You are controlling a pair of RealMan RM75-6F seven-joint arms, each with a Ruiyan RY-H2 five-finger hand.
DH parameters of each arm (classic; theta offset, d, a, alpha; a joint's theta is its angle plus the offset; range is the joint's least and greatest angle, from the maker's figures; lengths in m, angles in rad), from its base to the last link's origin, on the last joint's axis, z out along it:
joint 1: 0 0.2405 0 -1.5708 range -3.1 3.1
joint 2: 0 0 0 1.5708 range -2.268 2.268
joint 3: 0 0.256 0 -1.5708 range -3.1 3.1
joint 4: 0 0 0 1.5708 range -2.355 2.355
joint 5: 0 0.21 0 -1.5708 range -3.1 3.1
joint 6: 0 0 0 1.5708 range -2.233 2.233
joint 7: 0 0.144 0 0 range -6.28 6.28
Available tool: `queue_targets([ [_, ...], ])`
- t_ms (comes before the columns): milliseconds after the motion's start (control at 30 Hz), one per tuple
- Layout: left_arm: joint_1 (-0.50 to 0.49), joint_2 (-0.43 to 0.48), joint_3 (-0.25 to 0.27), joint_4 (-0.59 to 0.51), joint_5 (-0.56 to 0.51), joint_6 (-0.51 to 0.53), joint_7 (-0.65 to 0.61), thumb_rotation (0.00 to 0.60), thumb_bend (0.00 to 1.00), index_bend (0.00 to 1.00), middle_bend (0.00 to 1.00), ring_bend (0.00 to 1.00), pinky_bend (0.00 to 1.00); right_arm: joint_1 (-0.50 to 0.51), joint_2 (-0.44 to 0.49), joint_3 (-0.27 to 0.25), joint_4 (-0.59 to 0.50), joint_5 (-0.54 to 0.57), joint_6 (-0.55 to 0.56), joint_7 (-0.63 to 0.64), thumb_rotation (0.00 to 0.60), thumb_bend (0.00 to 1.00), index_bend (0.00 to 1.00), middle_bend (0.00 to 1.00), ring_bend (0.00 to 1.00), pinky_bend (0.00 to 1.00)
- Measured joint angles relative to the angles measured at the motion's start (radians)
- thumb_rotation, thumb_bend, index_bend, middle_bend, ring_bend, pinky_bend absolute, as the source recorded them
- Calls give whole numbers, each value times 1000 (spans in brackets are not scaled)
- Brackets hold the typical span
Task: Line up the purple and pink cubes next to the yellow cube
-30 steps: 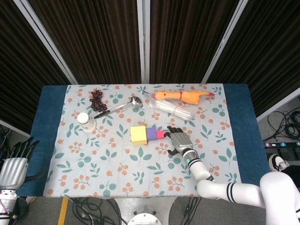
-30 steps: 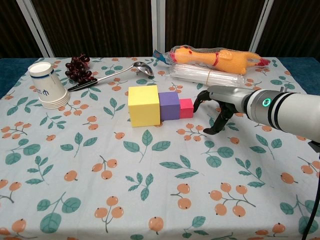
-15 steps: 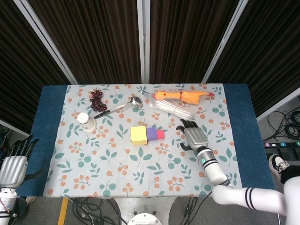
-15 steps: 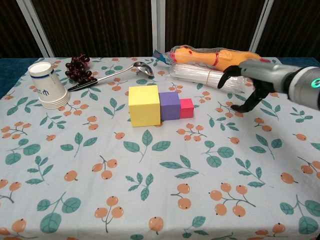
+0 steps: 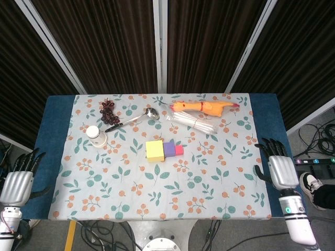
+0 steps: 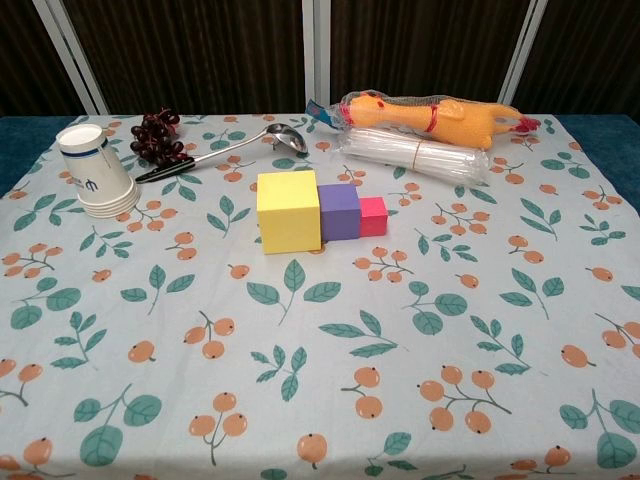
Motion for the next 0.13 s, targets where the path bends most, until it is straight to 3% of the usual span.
queue_targets([
  [133,-5,0,-2,-17,-2,-4,14,600,0,146,125,100,85,-94,25,-37,7,-96,89,57,600,319,184,68,0,0],
])
